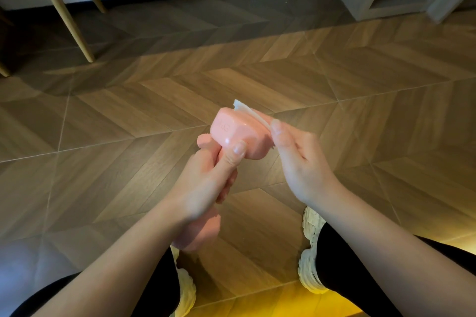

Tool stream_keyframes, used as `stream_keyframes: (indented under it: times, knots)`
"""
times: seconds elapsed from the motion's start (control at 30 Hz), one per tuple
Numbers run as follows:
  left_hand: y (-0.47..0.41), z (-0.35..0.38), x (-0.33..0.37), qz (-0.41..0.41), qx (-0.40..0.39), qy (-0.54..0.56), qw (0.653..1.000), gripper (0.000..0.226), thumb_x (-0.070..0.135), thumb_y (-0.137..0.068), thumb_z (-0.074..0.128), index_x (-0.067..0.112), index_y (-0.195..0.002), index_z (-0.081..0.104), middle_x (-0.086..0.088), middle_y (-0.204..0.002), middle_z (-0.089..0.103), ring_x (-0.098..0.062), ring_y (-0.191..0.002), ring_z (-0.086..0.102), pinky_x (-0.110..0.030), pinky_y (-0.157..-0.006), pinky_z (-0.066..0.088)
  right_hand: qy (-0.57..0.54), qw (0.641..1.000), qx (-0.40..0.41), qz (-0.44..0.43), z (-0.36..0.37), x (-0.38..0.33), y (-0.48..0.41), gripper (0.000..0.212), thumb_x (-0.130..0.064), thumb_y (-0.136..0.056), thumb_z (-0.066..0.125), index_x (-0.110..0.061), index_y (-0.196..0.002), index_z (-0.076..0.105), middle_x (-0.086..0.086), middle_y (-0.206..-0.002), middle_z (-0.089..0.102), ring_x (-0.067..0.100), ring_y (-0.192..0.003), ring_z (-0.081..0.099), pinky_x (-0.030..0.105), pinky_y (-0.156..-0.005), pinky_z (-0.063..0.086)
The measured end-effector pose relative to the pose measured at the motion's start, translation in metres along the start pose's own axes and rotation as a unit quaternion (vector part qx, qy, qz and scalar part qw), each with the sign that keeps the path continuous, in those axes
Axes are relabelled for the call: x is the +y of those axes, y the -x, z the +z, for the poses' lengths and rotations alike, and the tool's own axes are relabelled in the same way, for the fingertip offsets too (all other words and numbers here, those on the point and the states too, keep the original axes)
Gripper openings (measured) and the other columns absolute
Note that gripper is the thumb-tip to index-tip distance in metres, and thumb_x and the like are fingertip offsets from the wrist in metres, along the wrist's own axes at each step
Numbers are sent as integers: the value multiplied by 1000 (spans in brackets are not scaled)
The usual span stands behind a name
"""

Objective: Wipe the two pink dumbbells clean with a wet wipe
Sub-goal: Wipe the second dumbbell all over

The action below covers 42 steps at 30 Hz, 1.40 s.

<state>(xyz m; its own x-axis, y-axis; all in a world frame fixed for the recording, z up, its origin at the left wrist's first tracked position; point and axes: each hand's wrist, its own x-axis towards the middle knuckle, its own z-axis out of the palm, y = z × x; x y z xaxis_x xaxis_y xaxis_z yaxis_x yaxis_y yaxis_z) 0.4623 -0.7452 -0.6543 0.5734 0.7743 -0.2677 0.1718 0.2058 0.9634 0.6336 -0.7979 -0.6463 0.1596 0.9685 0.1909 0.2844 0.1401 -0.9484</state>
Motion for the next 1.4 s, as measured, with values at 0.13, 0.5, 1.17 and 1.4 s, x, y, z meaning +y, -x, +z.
stream_keyframes:
  times: [0.13, 0.5, 1.17, 1.4]
  knots:
    - [2, 2, -1, 5, -19, 24, 1000, 51, 85, -66, 63, 35, -73, 57, 7, -60, 43, -16, -57, 33, -44, -64, 31, -23, 998, 52, 5, -5, -1, 0, 46, -33, -105, 29, -20, -117, 71, -13, -112, 73, 6, -113, 65, 23, -92, 48]
    - [0, -12, 10, 6, -63, 31, 998, 57, 87, -61, 64, 31, -65, 58, 7, -60, 42, -12, -55, 32, -26, -49, 27, 36, 999, -30, -1, -14, -5, -3, 64, -43, -76, 80, -27, -134, 62, -18, -132, 63, -1, -126, 54, 16, -103, 41]
    - [7, -5, 13, 41, -127, 63, 989, 62, 81, -74, 58, 19, -72, 53, -9, -60, 36, -15, -49, 29, -43, -50, 17, 25, 998, -48, -28, -16, -9, 2, 66, -39, -78, 79, -17, -137, 59, -7, -140, 59, 4, -131, 52, 23, -107, 42]
    - [11, -5, 11, 18, -146, 65, 987, 63, 78, -73, 60, 16, -69, 53, 5, -54, 42, -5, -47, 36, -56, -55, 34, 4, 994, -112, 16, -24, -9, 1, 73, -45, -76, 80, -25, -141, 54, -17, -142, 56, 3, -134, 48, 27, -111, 40]
